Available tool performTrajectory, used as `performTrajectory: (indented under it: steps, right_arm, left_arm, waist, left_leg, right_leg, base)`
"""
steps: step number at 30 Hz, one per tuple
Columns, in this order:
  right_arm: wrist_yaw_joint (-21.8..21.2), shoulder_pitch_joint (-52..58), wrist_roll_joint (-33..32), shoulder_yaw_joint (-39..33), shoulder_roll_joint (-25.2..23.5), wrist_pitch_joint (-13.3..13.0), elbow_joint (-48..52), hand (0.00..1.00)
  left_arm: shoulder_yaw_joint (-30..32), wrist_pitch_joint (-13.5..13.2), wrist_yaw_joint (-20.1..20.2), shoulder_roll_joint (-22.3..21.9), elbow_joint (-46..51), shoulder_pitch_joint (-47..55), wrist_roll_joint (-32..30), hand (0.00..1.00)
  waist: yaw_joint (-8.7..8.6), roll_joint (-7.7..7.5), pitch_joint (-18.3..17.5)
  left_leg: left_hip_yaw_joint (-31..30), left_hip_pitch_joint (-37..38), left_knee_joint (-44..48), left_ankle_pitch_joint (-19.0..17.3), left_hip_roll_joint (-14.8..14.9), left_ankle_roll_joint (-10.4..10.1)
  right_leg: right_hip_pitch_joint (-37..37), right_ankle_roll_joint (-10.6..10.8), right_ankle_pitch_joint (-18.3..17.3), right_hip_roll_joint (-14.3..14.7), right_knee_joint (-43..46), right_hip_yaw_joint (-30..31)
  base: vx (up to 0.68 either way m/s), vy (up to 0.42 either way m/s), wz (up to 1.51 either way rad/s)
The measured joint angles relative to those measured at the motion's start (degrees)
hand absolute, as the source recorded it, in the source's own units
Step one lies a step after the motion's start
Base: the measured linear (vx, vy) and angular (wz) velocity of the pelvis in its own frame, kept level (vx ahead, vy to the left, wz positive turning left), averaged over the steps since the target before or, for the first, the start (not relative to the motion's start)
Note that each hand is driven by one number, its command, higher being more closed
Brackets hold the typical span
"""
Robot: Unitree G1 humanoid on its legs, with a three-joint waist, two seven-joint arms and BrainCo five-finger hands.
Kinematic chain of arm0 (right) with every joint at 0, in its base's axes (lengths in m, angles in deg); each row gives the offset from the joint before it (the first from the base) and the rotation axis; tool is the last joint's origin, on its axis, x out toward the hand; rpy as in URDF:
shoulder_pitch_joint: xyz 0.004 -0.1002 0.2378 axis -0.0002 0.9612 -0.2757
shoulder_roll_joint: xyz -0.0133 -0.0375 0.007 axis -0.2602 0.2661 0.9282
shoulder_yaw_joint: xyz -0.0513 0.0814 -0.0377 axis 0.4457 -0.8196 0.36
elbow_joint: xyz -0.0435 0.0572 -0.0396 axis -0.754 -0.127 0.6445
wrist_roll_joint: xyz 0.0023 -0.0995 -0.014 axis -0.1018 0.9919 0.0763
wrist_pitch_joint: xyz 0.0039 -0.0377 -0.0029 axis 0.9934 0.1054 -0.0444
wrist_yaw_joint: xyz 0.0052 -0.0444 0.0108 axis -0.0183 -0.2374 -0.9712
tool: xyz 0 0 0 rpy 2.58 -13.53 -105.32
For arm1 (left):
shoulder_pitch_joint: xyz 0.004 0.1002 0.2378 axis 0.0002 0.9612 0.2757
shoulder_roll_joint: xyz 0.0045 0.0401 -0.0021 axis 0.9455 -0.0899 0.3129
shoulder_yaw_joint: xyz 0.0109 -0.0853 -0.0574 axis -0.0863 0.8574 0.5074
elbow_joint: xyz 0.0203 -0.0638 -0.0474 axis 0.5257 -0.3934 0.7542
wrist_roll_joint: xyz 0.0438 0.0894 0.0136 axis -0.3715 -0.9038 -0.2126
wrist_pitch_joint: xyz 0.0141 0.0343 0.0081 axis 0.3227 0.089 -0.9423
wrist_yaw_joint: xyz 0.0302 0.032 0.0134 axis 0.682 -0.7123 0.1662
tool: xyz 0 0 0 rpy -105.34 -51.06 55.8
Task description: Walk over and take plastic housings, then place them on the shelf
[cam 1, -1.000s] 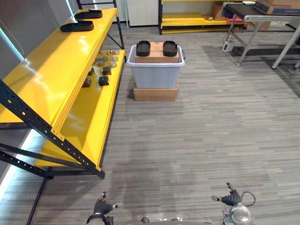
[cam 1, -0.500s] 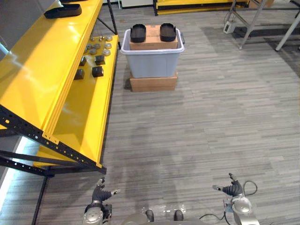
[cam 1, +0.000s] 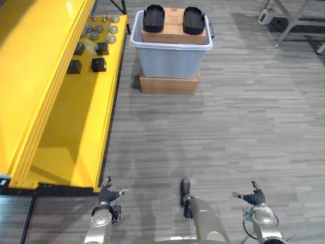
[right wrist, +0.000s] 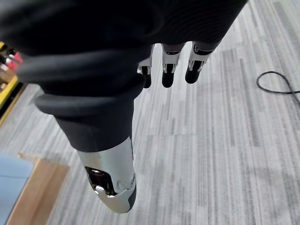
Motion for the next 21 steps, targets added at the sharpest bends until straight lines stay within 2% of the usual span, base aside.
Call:
performTrajectory:
  steps: [1, 2, 3, 4, 5, 7, 8, 9, 10, 11, 12, 13, 14, 15, 16, 17, 18, 19, 20, 21]
  right_arm:
    - [0.0, -0.3, -0.4, 0.5, -0.5, -0.3, 0.3, 0.0]
    - [0.0, -0.9, -1.1, 1.2, -1.4, -0.5, 0.4, 0.0]
    - [0.0, -1.2, -1.4, 1.3, -2.7, -0.5, 0.4, 0.0]
    - [0.0, -1.1, -1.7, 1.3, -3.5, -0.2, 0.4, 0.0]
    - [0.1, -1.1, -2.0, 1.2, -3.7, -0.1, 0.5, 0.0]
    - [0.1, -1.1, -2.7, 0.6, -4.0, 0.1, 0.5, 0.0]
    - [0.2, -0.5, -3.1, -0.1, -3.9, 0.2, 0.5, 0.0]
    - [0.2, -0.1, -3.2, -0.7, -4.0, 0.2, 0.4, 0.0]
    - [0.3, 0.2, -3.1, -1.5, -4.0, 0.4, -0.2, 0.0]
    - [0.3, 0.5, -3.1, -1.8, -3.8, 0.6, -0.7, 0.0]
    - [0.3, 0.5, -3.1, -1.9, -3.9, 0.6, -1.2, 0.0]
    - [0.3, 0.7, -3.1, -1.3, -4.6, 1.1, -2.3, 0.0]
    - [0.2, 2.0, -3.1, -0.8, -5.3, 1.3, -2.2, 0.0]
    - [0.2, 2.8, -3.1, -1.0, -5.5, 1.3, -2.2, 0.0]
    - [0.2, 3.3, -3.1, -1.0, -5.8, 1.5, -2.2, 0.0]
    - [0.2, 3.3, -2.9, -1.1, -6.2, 1.7, -2.3, 0.0]
    - [0.2, 3.4, -2.7, -1.1, -6.3, 1.8, -2.3, 0.0]
    - [0.2, 3.4, -2.1, -1.1, -6.4, 1.8, -2.3, 0.0]
    - [0.2, 3.5, -1.9, -1.1, -6.5, 1.8, -2.3, 0.0]
    - [0.2, 3.6, -1.8, -1.1, -6.8, 1.8, -2.1, 0.0]
  left_arm:
    - [0.0, 0.1, 0.1, 0.2, 0.0, 0.2, 0.0, 0.0]
    - [0.6, 0.4, 0.1, 0.2, -0.1, 0.2, 0.0, 0.0]
    - [0.8, 0.7, 0.1, 0.2, -0.1, 0.1, 0.1, 0.0]
    - [0.7, 1.1, 0.2, -0.1, -0.1, 0.5, 0.4, 0.0]
    - [0.5, 1.3, 0.2, -0.3, -0.1, 0.6, 0.6, 0.0]
    - [0.4, 1.5, 0.2, -1.0, 0.0, 1.6, 1.1, 0.0]
    - [0.3, 1.5, 0.2, -1.7, 0.0, 1.5, 1.1, 0.0]
    - [0.3, 1.5, 0.2, -1.9, 0.0, 1.3, 1.1, 0.0]
    - [0.3, 1.5, 0.2, -2.4, 0.0, 1.3, 1.1, 0.0]
    - [0.3, 1.5, 0.2, -2.7, -0.1, 1.6, 1.1, 0.0]
    - [0.3, 1.5, 0.2, -2.5, -0.3, 1.8, 1.1, 0.0]
    - [0.5, 1.6, 0.1, -2.1, -0.8, 2.8, 1.1, 0.0]
    - [0.5, 1.6, 0.1, -2.1, -0.9, 3.1, 1.1, 0.0]
    - [0.3, 1.6, 0.1, -2.3, -0.9, 2.8, 1.1, 0.0]
    - [-0.1, 1.6, 0.2, -2.7, -1.0, 2.5, 1.1, 0.0]
    - [-1.1, 1.6, 0.2, -2.2, -2.1, 2.3, 1.0, 0.0]
    - [-1.5, 1.8, 0.2, -2.0, -2.5, 2.3, 1.0, 0.0]
    - [-1.8, 2.2, 0.1, -2.0, -2.9, 2.2, 0.9, 0.0]
    - [-1.8, 2.5, 0.1, -2.0, -3.0, 2.2, 0.9, 0.0]
    - [-1.8, 2.6, 0.1, -2.0, -3.0, 2.2, 0.9, 0.0]
  waist:
    - [0.26, 0.2, 0.0]
    - [1.28, -0.04, 0.1]
    - [2.69, -1.47, 1.0]
    - [3.33, -2.38, 1.3]
    - [3.32, -2.45, 1.3]
    - [3.67, -2.47, 1.3]
    - [4.19, -2.38, 1.4]
    - [4.39, -2.29, 1.3]
    - [4.63, -2.21, 1.2]
    - [4.74, -1.5, 0.6]
    - [4.78, -1.27, 0.5]
    - [5.23, -1.87, -1.0]
    - [5.66, -4.07, -2.4]
    - [6.06, -4.62, -2.6]
    - [6.21, -5.22, -3.0]
    - [5.69, -5.76, -3.2]
    - [5.28, -5.93, -3.1]
    - [4.39, -5.89, -3.1]
    - [4.38, -5.88, -3.1]
    - [4.37, -5.79, -3.1]
  left_leg:
    - [1.3, -3.1, 6.5, -1.9, 1.3, 1.2]
    - [3.2, -7.5, 13.0, -4.2, 2.8, 2.5]
    - [4.9, -12.2, 16.7, -6.7, 3.5, 3.8]
    - [5.3, -16.0, 15.9, -8.9, 3.0, 3.8]
    - [5.4, -17.8, 14.6, -10.0, 2.6, 3.8]
    - [6.6, -21.9, 4.7, -13.2, 0.7, 3.1]
    - [6.4, -23.4, -4.3, -13.5, -0.9, 2.3]
    - [6.1, -23.7, -9.9, -13.2, -1.8, 1.9]
    - [5.7, -23.6, -22.1, -10.9, -3.6, -0.5]
    - [5.6, -23.4, -31.4, -8.0, -3.9, -0.9]
    - [5.6, -23.6, -31.2, -4.8, -4.0, -0.2]
    - [7.0, -23.7, -28.3, -1.7, -4.9, 1.2]
    - [9.1, -24.2, -25.4, -5.0, -6.3, 2.8]
    - [10.0, -24.0, -24.2, -6.7, -6.6, 3.5]
    - [10.8, -22.9, -22.5, -9.0, -7.4, 4.4]
    - [11.0, -20.3, -22.5, -11.0, -8.5, 5.2]
    - [10.9, -18.6, -22.8, -12.0, -9.0, 5.7]
    - [10.7, -14.8, -23.3, -13.5, -9.4, 6.3]
    - [10.7, -12.7, -23.8, -14.0, -9.5, 6.4]
    - [10.4, -8.2, -25.7, -14.2, -9.6, 6.5]
  right_leg:
    - [2.1, -0.1, -0.4, 1.0, -1.4, 0.4]
    - [4.8, -0.5, -0.7, 2.1, -3.1, 1.4]
    - [8.5, -0.9, -1.0, 2.3, -5.2, 2.4]
    - [11.8, -0.9, -1.1, 2.2, -7.4, 3.3]
    - [13.4, -0.9, -1.3, 2.1, -8.6, 3.5]
    - [18.0, 0.7, -4.1, 1.3, -10.9, 5.0]
    - [19.6, 1.4, -5.6, 0.7, -11.3, 5.7]
    - [20.5, 2.0, -6.4, 0.2, -11.4, 6.1]
    - [21.9, 2.9, -7.9, -0.8, -12.0, 6.8]
    - [22.8, 4.2, -9.9, -0.9, -12.1, 7.8]
    - [23.6, 4.5, -11.4, -1.1, -11.9, 8.5]
    - [24.4, 5.7, -13.9, -2.8, -10.4, 10.0]
    - [24.1, 6.7, -15.3, -5.0, -7.9, 11.1]
    - [23.6, 6.9, -15.3, -5.9, -5.8, 11.6]
    - [21.7, 7.2, -15.2, -7.0, 1.2, 12.7]
    - [18.6, 10.4, -13.5, -8.1, 12.3, 13.4]
    - [16.0, 13.7, -11.3, -8.4, 19.2, 14.3]
    - [11.8, 15.7, -10.5, -8.9, 31.6, 15.4]
    - [10.0, 15.4, -10.7, -9.0, 36.6, 15.6]
    - [6.8, 14.0, -11.4, -9.1, 42.8, 14.7]
  base:
    - [0.72, -0.184, -0.3]
    - [0.52, -0.134, -0.41]
    - [0.59, -0.149, -0.44]
    - [0.45, -0.088, -0.31]
    - [0.43, -0.044, -0.24]
    - [0.38, 0.022, -0.26]
    - [0.41, 0.1, -0.22]
    - [0.51, 0.148, -0.23]
    - [0.53, 0.185, -0.31]
    - [0.45, 0.179, -0.37]
    - [0.5, 0.223, -0.5]
    - [0.56, 0.22, -0.47]
    - [0.6, 0.188, -0.44]
    - [0.63, 0.17, -0.28]
    - [0.64, 0.199, -0.09]
    - [0.63, 0.219, 0.0]
    - [0.61, 0.202, 0.1]
    - [0.47, 0.128, 0.02]
    - [0.57, 0.125, -0.05]
    - [0.6, 0.091, -0.03]
